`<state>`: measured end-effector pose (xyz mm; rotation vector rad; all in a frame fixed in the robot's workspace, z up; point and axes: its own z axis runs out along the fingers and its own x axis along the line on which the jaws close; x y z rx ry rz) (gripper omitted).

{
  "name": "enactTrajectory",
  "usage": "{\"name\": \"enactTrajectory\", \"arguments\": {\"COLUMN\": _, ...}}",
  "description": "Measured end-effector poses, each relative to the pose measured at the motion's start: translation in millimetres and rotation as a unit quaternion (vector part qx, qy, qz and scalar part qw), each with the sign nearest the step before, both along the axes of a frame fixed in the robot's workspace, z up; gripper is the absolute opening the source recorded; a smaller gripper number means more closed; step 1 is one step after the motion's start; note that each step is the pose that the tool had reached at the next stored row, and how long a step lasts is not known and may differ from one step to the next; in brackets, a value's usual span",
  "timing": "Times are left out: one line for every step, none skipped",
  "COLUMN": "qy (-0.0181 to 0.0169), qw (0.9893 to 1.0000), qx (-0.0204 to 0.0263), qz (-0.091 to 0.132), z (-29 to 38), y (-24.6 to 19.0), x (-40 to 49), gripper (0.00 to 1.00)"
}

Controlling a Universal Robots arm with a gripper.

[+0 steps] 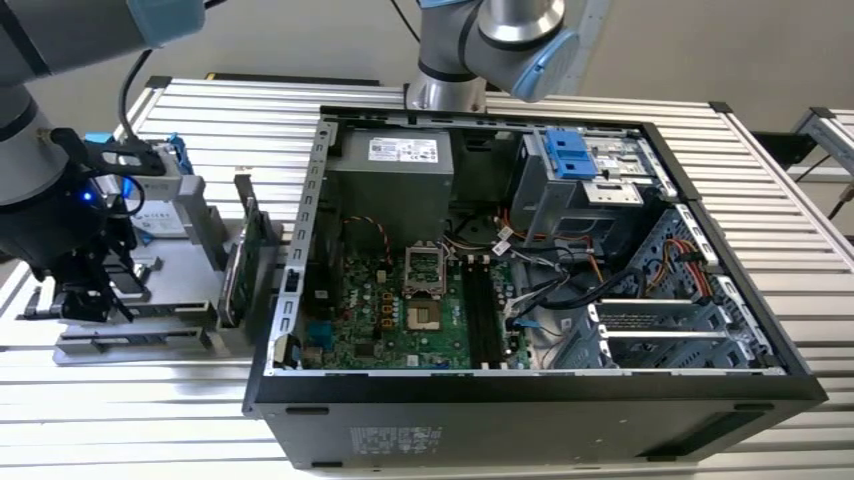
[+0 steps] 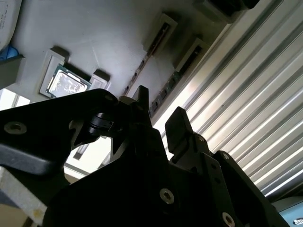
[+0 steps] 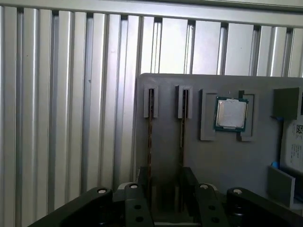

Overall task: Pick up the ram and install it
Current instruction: 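Pick up the ram and move it above insertion slot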

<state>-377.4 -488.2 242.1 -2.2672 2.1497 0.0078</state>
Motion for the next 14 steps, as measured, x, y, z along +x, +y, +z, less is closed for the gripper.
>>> {"name": "enactTrajectory", "arguments": {"qy": 0.0000, "qw": 1.0000, "qx": 0.0000, "qz": 0.001, "z": -0.6, "y": -0.3, "x": 0.0, "gripper": 1.00}}
{"name": "enactTrajectory", "arguments": {"qy": -0.0001, "qw": 1.0000, "qx": 0.0001, "qz": 0.001, "z": -1.2, "y": -0.5, "x": 0.0, "gripper": 1.00}}
{"name": "enactTrajectory", "arguments": {"qy": -0.0001, "qw": 1.0000, "qx": 0.0000, "qz": 0.001, "z": -2.1, "y": -0.8, "x": 0.0, "gripper": 1.00}}
{"name": "enactTrajectory", "arguments": {"qy": -0.0001, "qw": 1.0000, "qx": 0.0001, "qz": 0.002, "z": -3.0, "y": -0.9, "x": 0.1, "gripper": 1.00}}
{"name": "enactTrajectory", "arguments": {"qy": -0.0002, "qw": 1.0000, "qx": 0.0001, "qz": 0.003, "z": -4.0, "y": -1.1, "x": 0.1, "gripper": 1.00}}
{"name": "enactTrajectory", "arguments": {"qy": -0.0001, "qw": 1.0000, "qx": 0.0001, "qz": 0.003, "z": -4.9, "y": -1.2, "x": 0.1, "gripper": 1.00}}
{"name": "enactTrajectory", "arguments": {"qy": -0.0001, "qw": 1.0000, "qx": 0.0001, "qz": 0.004, "z": -5.7, "y": -1.2, "x": 0.1, "gripper": 1.00}}
{"name": "enactTrajectory", "arguments": {"qy": -0.0001, "qw": 1.0000, "qx": 0.0001, "qz": 0.005, "z": -6.7, "y": -1.3, "x": 0.1, "gripper": 1.00}}
{"name": "enactTrajectory", "arguments": {"qy": 0.0000, "qw": 1.0000, "qx": 0.0000, "qz": 0.005, "z": -7.6, "y": -1.3, "x": 0.0, "gripper": 1.00}}
{"name": "enactTrajectory", "arguments": {"qy": -0.0001, "qw": 1.0000, "qx": 0.0001, "qz": 0.006, "z": -8.9, "y": -1.4, "x": 0.1, "gripper": 1.00}}
{"name": "enactTrajectory", "arguments": {"qy": -0.0001, "qw": 1.0000, "qx": 0.0000, "qz": 0.006, "z": -10.0, "y": -1.4, "x": 0.1, "gripper": 1.00}}
{"name": "enactTrajectory", "arguments": {"qy": -0.0001, "qw": 1.0000, "qx": 0.0000, "qz": 0.007, "z": -10.9, "y": -1.5, "x": 0.1, "gripper": 1.00}}
{"name": "enactTrajectory", "arguments": {"qy": -0.0001, "qw": 1.0000, "qx": 0.0000, "qz": 0.007, "z": -11.5, "y": -1.5, "x": 0.1, "gripper": 1.00}}
{"name": "enactTrajectory", "arguments": {"qy": 0.0000, "qw": 1.0000, "qx": 0.0000, "qz": 0.007, "z": -12.3, "y": -1.6, "x": 0.0, "gripper": 1.00}}
